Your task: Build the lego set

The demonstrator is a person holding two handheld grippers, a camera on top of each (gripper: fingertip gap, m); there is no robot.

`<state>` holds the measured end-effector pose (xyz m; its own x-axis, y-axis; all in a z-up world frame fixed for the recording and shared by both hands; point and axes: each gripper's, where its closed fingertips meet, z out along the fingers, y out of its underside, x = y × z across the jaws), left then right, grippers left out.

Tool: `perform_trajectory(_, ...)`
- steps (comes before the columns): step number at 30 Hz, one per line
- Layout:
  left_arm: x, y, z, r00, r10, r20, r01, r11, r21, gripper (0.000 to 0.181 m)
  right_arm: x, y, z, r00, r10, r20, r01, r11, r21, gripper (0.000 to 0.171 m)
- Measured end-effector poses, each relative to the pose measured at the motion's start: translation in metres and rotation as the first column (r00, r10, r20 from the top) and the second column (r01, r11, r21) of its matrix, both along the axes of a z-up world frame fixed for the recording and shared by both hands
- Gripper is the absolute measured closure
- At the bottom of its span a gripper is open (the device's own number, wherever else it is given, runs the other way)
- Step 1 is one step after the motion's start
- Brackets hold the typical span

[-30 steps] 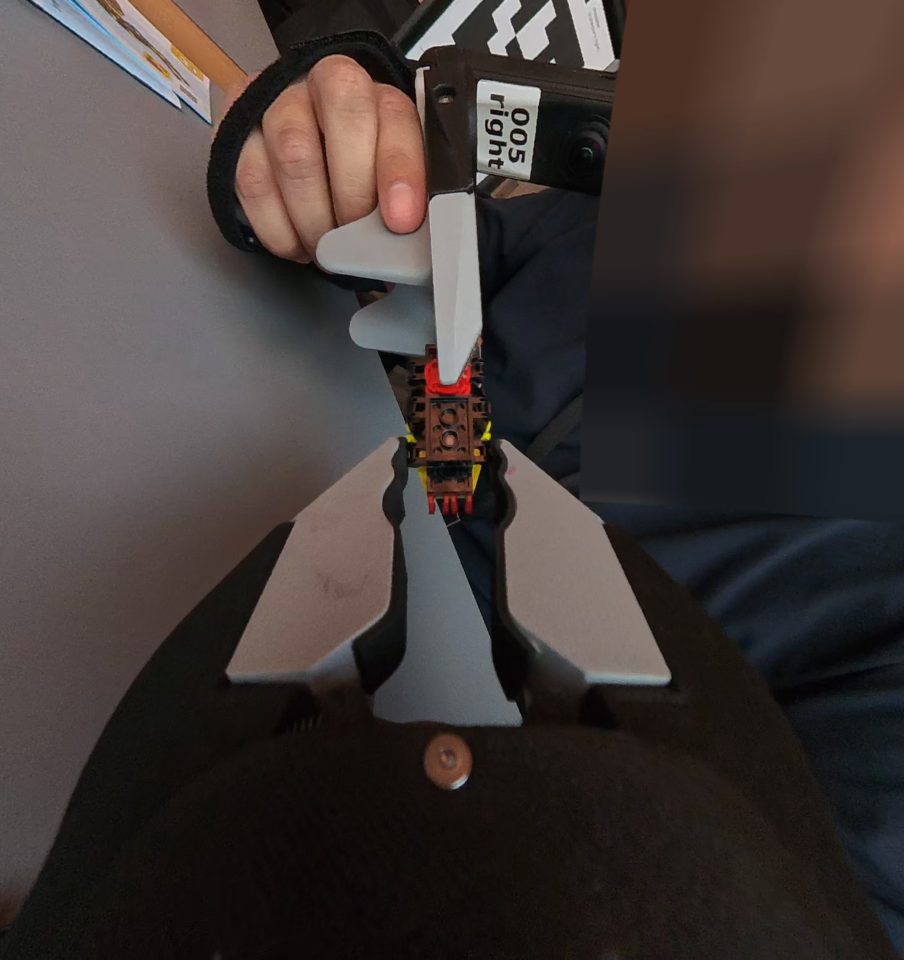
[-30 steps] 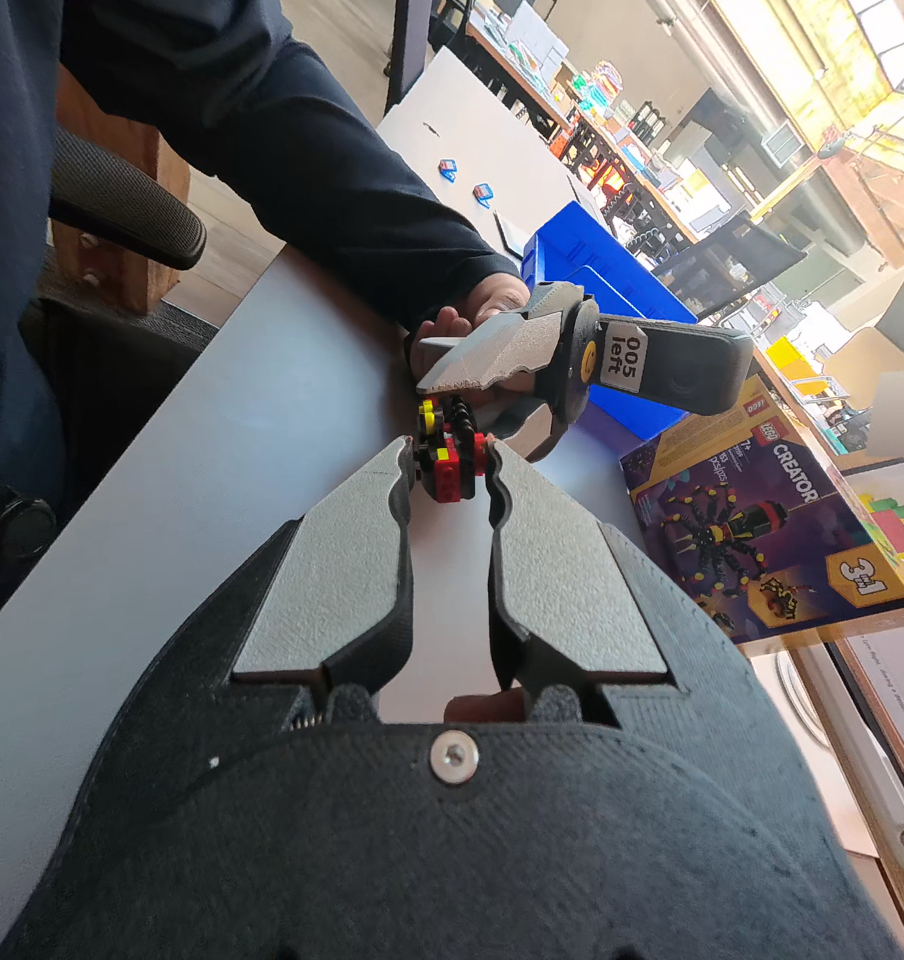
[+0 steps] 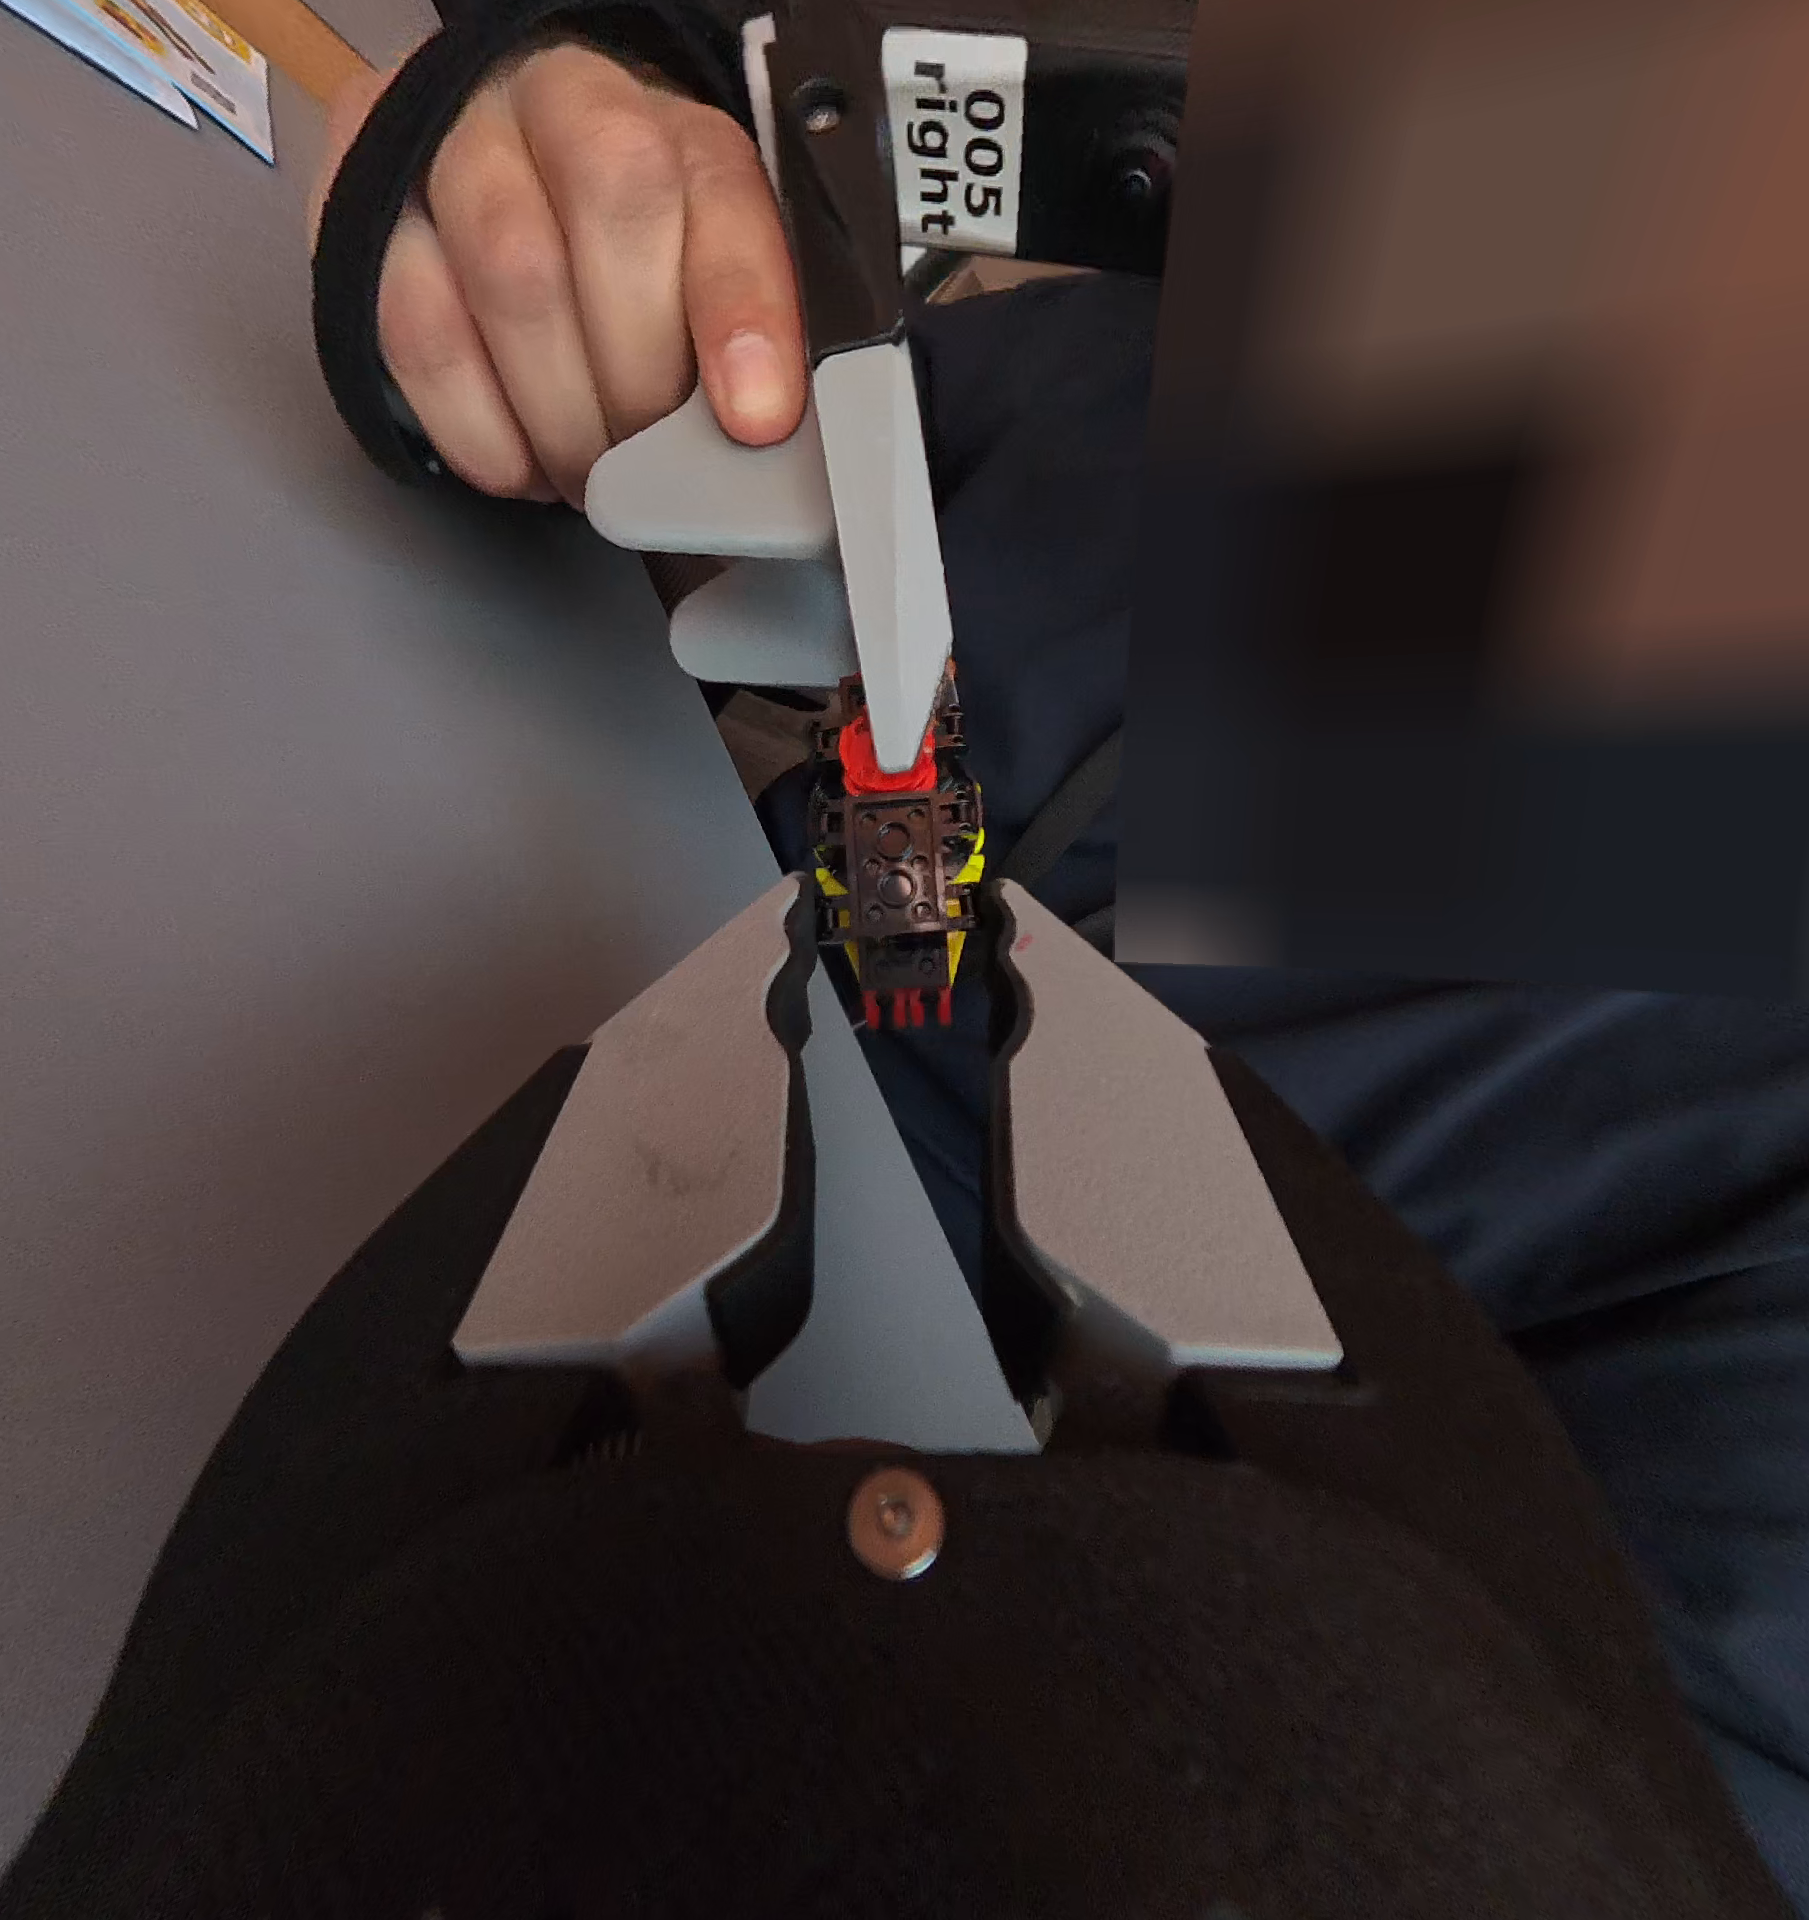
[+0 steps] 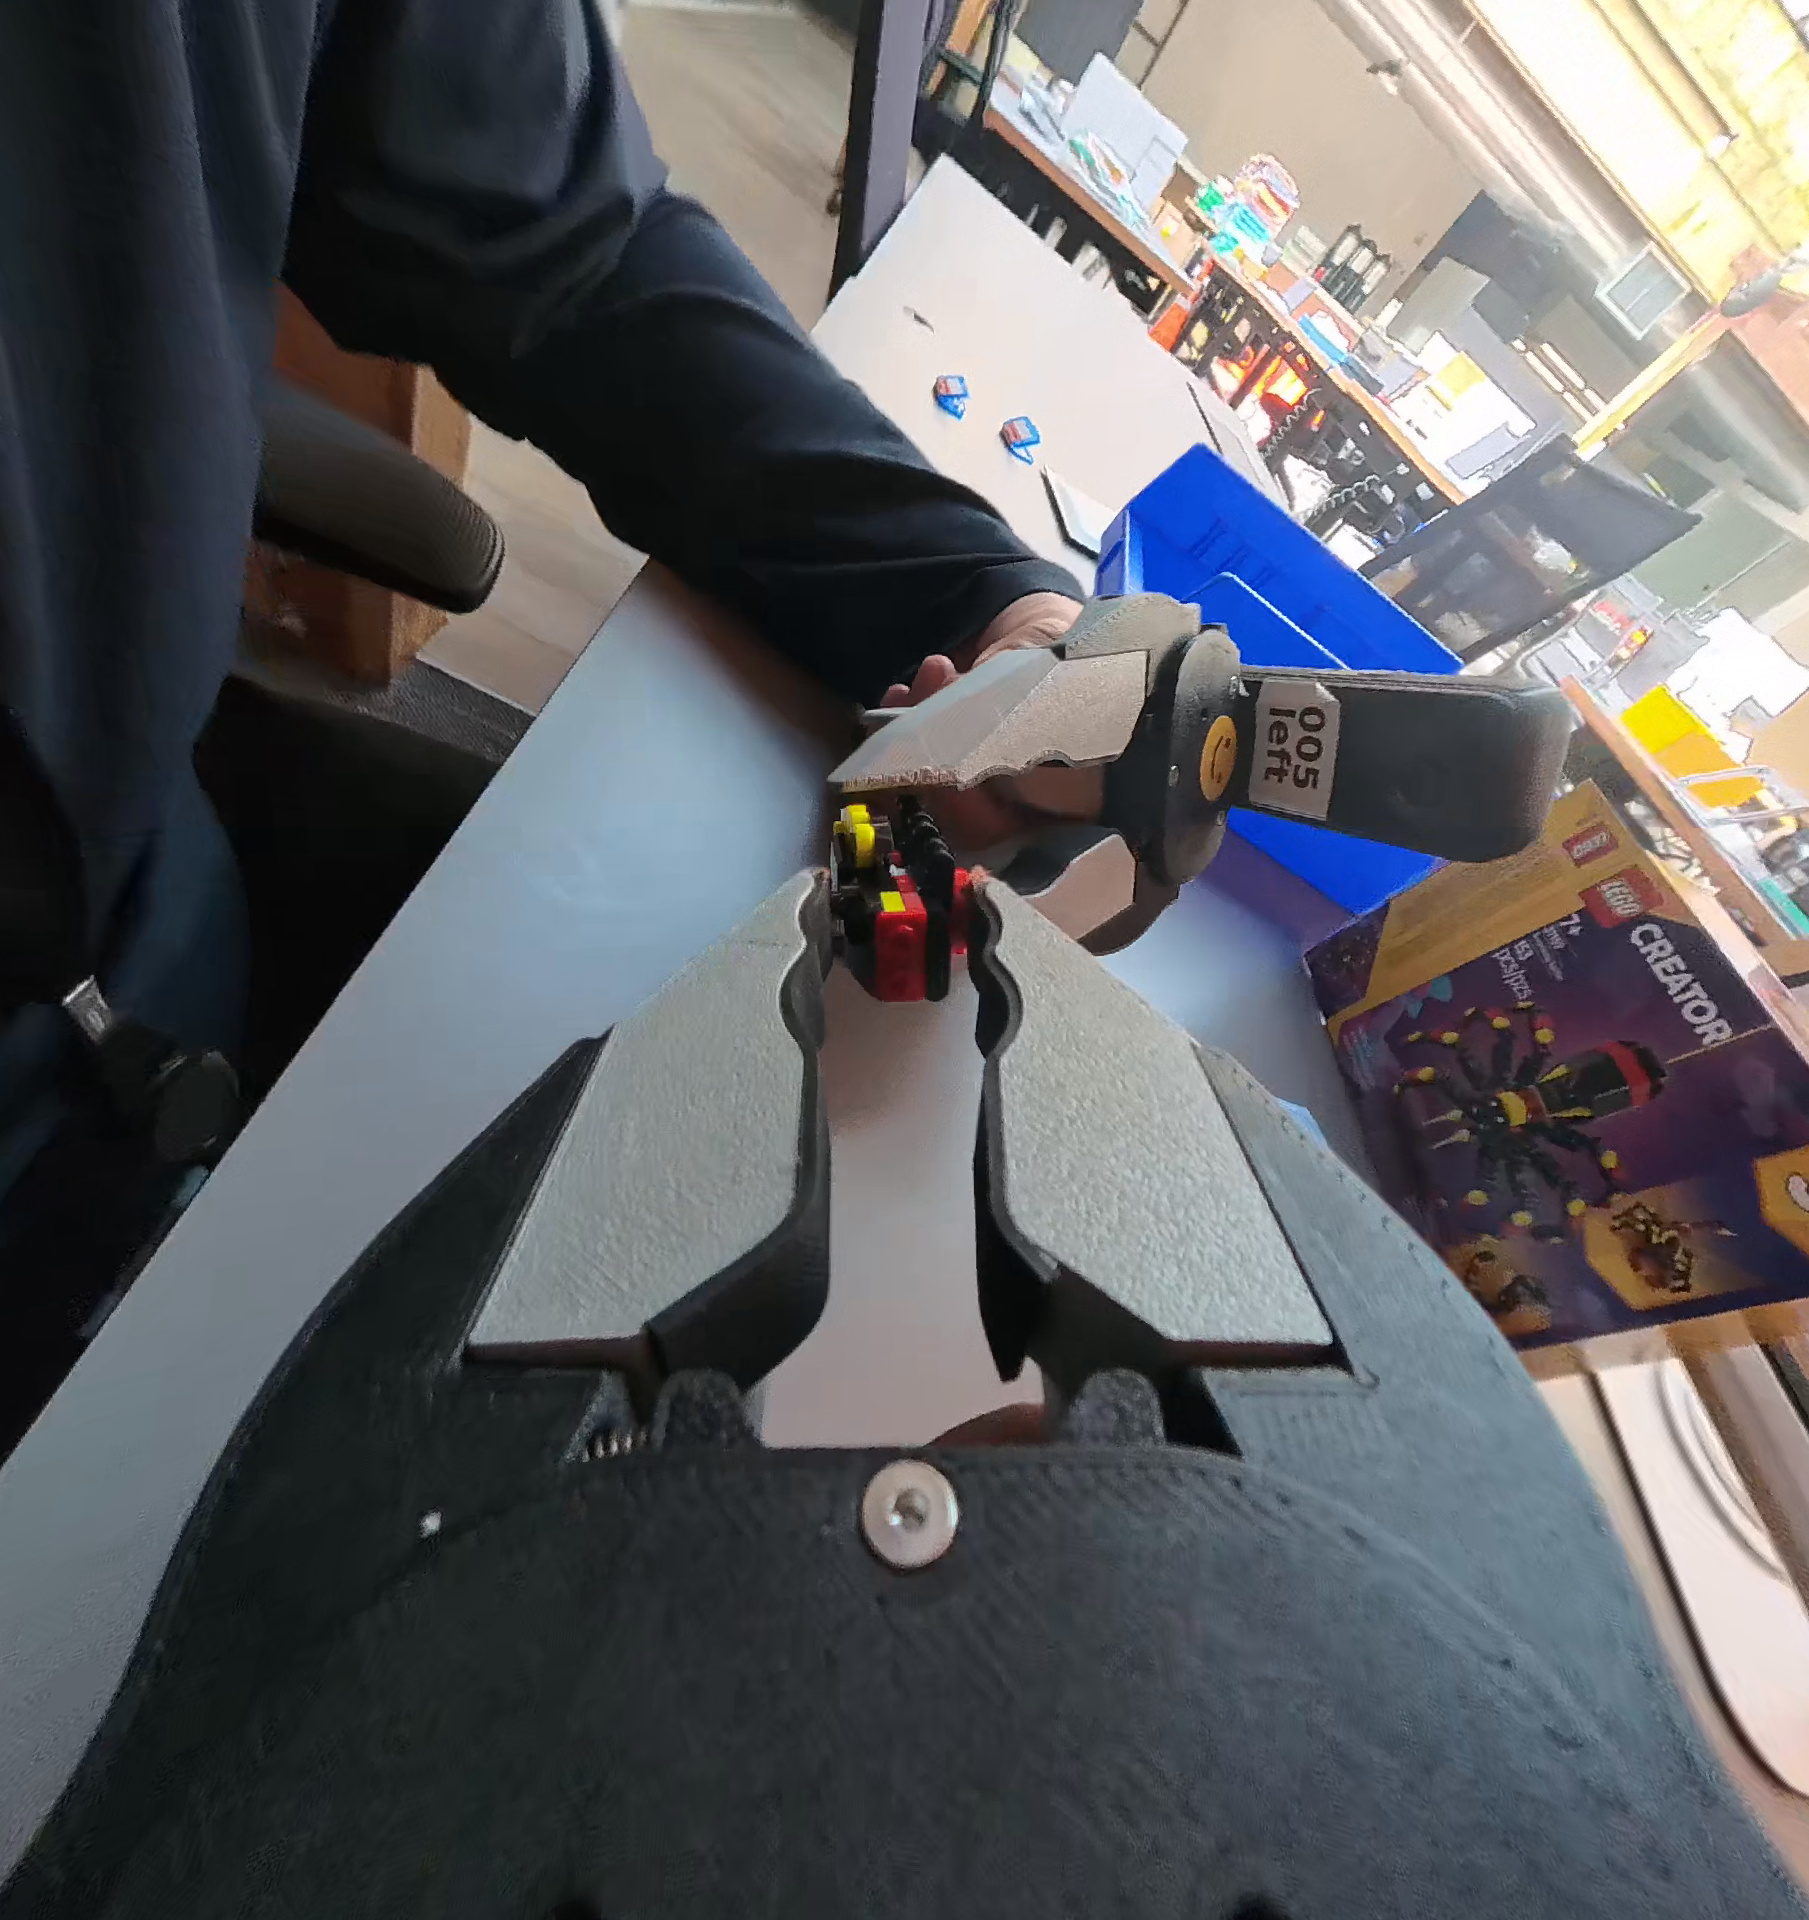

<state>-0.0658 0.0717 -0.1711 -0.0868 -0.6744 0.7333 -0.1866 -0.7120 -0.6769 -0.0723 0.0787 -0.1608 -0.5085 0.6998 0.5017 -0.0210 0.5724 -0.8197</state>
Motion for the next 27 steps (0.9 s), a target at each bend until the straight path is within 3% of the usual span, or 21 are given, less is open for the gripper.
perform_trajectory(4, -0.003, 0.003, 0.007, 0.999, 0.013, 0.052, -0.012, 1.000, -0.012, 0.152, -0.001, 0.000, 0.005, 0.999, -0.001, -0.050, 0.001, 1.000, 0.003, 0.144)
perform_trajectory(7, -0.002, 0.001, 0.008, 0.998, -0.001, 0.058, 0.001, 1.000, 0.001, 0.152, -0.001, -0.001, 0.007, 0.997, -0.010, -0.075, 0.011, 1.000, 0.017, 0.130)
perform_trajectory(13, 0.001, 0.002, 0.007, 0.999, 0.001, 0.054, -0.001, 1.000, -0.008, 0.152, 0.001, -0.001, 0.000, 0.999, 0.006, -0.047, -0.005, 1.000, 0.026, 0.134)
perform_trajectory(15, 0.001, 0.003, 0.006, 0.999, 0.005, 0.046, -0.004, 1.000, -0.009, 0.152, 0.001, -0.002, -0.005, 0.999, 0.011, -0.033, -0.010, 0.999, 0.051, 0.146)
perform_trajectory(27, 0.001, 0.001, 0.005, 0.999, -0.001, 0.037, 0.001, 1.000, -0.004, 0.152, 0.000, -0.003, -0.007, 0.999, -0.020, -0.038, 0.024, 0.992, 0.122, 0.147)
